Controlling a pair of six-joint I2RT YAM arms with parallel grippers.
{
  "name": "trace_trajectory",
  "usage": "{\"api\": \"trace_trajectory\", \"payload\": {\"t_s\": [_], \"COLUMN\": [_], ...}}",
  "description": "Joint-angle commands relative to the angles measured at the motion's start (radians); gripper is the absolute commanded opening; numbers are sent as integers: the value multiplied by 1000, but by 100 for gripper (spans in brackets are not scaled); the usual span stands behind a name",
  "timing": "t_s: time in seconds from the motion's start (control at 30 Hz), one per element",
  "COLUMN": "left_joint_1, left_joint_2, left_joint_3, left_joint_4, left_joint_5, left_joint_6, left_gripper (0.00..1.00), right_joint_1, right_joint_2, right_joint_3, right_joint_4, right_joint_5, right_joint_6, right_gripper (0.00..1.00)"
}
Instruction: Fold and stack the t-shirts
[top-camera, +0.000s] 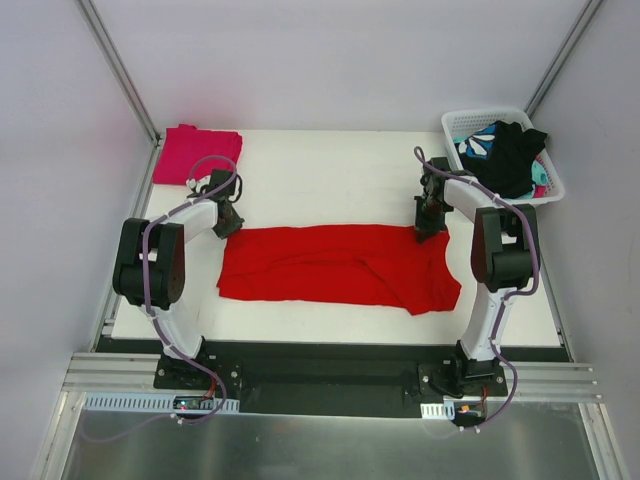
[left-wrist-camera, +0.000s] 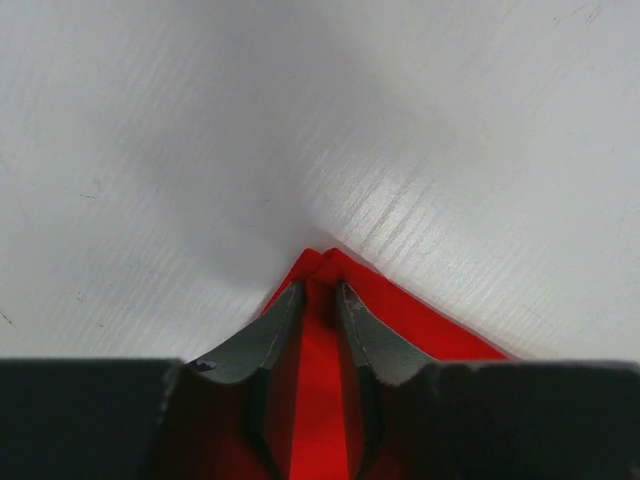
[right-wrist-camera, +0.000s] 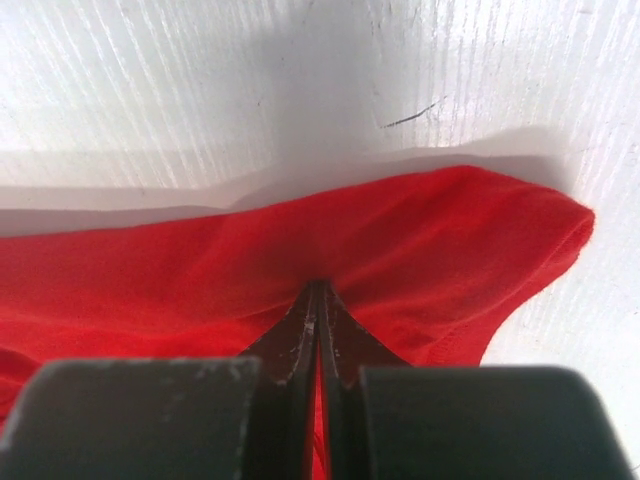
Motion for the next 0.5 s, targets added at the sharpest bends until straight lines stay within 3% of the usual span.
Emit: {"api": "trace_trajectory", "payload": {"t_s": [0.0, 0.13, 0.47], "left_joint_1": [12, 56, 96], "left_joint_2": [6, 45, 68], "left_joint_3": [60, 126, 171], "left_joint_4": [20, 16, 2], "left_joint_5": [-48, -19, -26], "left_joint_6": [19, 20, 44], "left_gripper": [14, 0, 2], "right_joint_1": [3, 4, 4], "right_joint_2": [-58, -55, -30], "right_joint_3": [-11, -18, -11], "right_joint_4": [-23, -29, -21], "right_joint_5": [-32, -1, -6], "right_joint_6": [-18, -28, -31], "right_gripper": [1, 1, 1]}}
